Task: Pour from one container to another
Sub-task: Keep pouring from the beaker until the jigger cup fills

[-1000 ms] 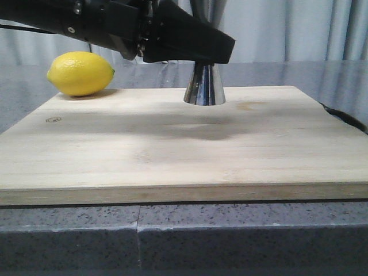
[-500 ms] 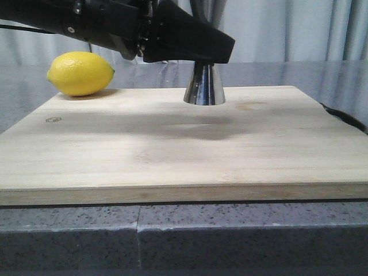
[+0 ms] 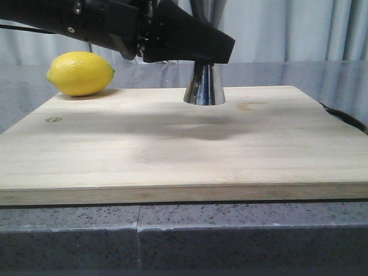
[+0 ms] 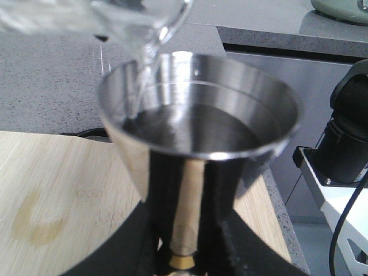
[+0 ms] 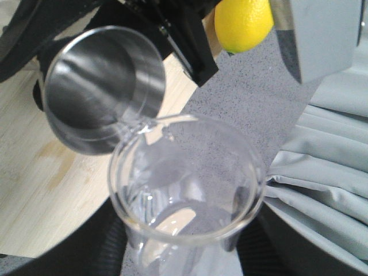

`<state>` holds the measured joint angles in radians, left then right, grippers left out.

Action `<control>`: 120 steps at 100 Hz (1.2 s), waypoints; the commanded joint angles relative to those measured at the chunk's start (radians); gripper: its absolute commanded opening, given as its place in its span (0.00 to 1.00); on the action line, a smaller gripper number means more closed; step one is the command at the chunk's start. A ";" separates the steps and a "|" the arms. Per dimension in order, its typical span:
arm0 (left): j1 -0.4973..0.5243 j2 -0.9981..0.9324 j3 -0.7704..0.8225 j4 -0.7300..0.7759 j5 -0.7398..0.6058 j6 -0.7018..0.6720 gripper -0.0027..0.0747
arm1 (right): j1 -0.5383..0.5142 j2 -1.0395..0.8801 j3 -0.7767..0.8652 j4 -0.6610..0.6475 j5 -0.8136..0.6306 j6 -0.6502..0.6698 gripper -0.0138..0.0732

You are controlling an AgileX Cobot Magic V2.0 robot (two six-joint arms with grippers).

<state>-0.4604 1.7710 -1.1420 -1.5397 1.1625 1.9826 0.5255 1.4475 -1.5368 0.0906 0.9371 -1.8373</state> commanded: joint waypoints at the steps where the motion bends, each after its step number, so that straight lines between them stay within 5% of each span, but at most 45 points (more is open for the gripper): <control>1: -0.008 -0.037 -0.029 -0.072 0.106 -0.007 0.02 | 0.001 -0.033 -0.036 0.000 -0.058 -0.006 0.30; 120: -0.008 -0.037 -0.029 -0.072 0.106 -0.007 0.02 | 0.001 -0.033 -0.036 0.033 -0.036 0.052 0.30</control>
<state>-0.4604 1.7710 -1.1420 -1.5397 1.1625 1.9817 0.5255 1.4475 -1.5368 0.1087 0.9533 -1.8202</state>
